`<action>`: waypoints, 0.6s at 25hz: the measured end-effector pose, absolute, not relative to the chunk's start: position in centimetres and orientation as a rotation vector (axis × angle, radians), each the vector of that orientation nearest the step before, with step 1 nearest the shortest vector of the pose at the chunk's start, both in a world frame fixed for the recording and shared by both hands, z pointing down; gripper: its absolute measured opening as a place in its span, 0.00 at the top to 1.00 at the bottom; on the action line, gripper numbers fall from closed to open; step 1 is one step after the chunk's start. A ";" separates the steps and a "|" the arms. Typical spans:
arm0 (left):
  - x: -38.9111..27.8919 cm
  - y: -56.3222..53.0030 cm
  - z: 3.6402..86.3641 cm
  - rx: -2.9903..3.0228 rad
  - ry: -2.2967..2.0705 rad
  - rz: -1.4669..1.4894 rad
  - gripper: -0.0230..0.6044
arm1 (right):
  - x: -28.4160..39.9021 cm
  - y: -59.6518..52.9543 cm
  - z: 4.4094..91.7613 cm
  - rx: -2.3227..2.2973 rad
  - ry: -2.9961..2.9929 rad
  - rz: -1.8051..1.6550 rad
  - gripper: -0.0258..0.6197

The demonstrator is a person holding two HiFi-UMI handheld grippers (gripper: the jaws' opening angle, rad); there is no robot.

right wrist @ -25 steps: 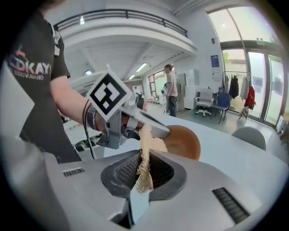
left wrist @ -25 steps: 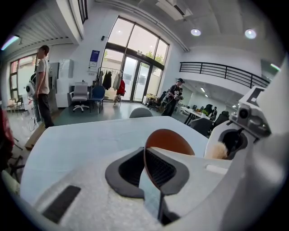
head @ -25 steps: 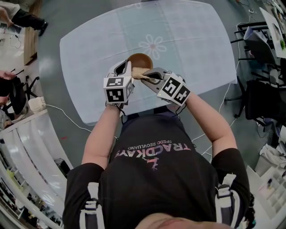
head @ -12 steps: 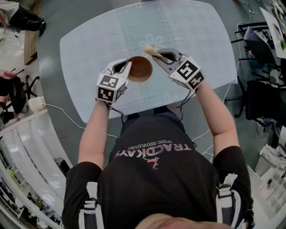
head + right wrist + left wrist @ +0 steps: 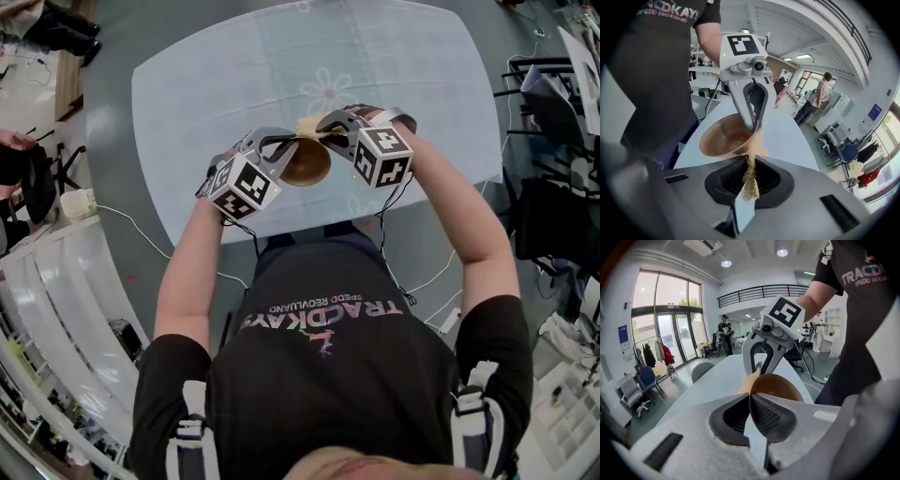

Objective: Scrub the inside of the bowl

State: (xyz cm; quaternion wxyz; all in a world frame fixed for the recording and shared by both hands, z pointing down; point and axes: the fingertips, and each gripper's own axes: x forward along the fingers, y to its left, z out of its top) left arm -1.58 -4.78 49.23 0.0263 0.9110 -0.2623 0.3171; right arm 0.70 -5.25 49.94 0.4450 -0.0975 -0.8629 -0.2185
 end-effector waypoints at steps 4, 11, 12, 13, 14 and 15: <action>-2.5 -5.5 49.2 2.759 -0.897 0.889 0.92 | 0.7 -5.4 50.2 -0.220 -2.136 -0.530 0.91; -5.6 -8.8 47.6 2.503 -1.196 0.539 0.92 | 2.7 -6.6 49.7 -0.060 -2.195 -0.396 0.91; -6.0 -9.2 47.5 2.454 -1.235 0.485 0.92 | 3.0 -6.4 49.8 -0.044 -2.203 -0.374 0.91; -6.5 -9.5 47.4 2.404 -1.269 0.430 0.92 | 3.2 -6.1 49.9 -0.032 -2.211 -0.354 0.91; -6.9 -9.8 47.3 2.355 -1.301 0.381 0.92 | 3.3 -5.7 50.1 -0.021 -2.221 -0.334 0.91; -7.3 -10.0 47.2 2.313 -1.330 0.341 0.92 | 3.2 -5.3 50.2 -0.010 -2.233 -0.314 0.91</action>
